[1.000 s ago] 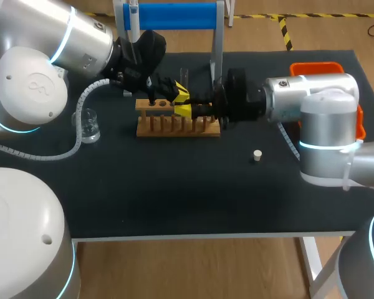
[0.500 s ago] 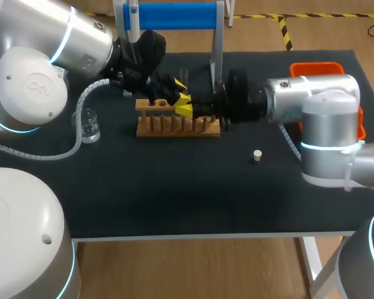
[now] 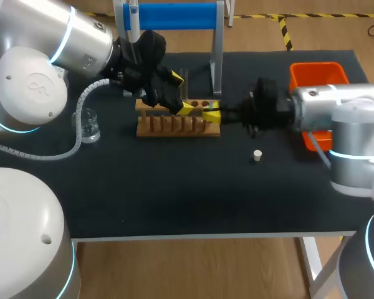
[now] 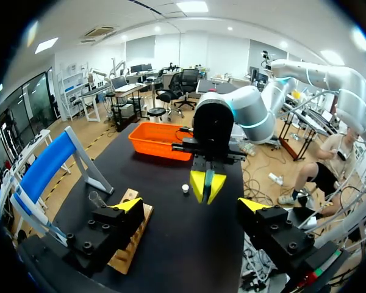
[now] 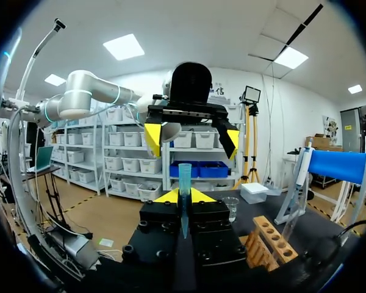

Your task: Invert the test tube, pick up the pipette, mount the tip to pipette, aspirate from beaker and dispense into the tube, eject the tip, return the pipette, and cap with the stopper.

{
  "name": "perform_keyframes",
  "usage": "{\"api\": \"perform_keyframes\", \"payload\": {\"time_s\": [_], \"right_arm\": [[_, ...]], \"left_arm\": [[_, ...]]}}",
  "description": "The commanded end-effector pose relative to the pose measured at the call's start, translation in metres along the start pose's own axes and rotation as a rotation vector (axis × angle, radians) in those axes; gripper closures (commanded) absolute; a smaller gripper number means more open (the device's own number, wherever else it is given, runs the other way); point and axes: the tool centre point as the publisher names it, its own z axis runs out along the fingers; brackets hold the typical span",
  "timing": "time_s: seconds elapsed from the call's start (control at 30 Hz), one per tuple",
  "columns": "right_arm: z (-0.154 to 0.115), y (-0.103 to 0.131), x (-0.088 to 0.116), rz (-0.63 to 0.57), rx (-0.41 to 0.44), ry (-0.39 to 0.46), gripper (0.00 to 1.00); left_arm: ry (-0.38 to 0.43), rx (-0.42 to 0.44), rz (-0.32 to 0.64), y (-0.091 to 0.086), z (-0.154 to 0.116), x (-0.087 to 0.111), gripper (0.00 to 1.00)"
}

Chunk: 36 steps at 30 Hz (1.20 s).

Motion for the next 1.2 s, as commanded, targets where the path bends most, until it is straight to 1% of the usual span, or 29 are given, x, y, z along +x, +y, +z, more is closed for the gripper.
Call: {"api": "perform_keyframes", "payload": {"time_s": [0.03, 0.3, 0.6, 0.93, 1.2], "right_arm": [[-0.054, -0.002, 0.016, -0.005, 0.006, -0.025, 1.00], [-0.104, -0.014, 0.023, -0.012, 0.014, -0.061, 1.00], [-0.143, -0.030, 0.024, 0.000, 0.014, -0.070, 1.00], [-0.165, -0.045, 0.028, 0.028, 0.016, -0.062, 1.00], [-0.168, -0.051, 0.029, 0.051, 0.022, -0.059, 1.00]], "left_arm": [[0.002, -0.004, -0.001, -0.001, -0.001, 0.000, 0.00], [0.002, -0.004, -0.001, -0.001, -0.001, 0.000, 0.00], [0.002, -0.004, -0.001, -0.001, -0.001, 0.000, 0.00], [0.002, -0.004, -0.001, -0.001, -0.001, 0.000, 0.00], [0.002, -0.004, -0.001, -0.001, -0.001, 0.000, 0.00]]}}
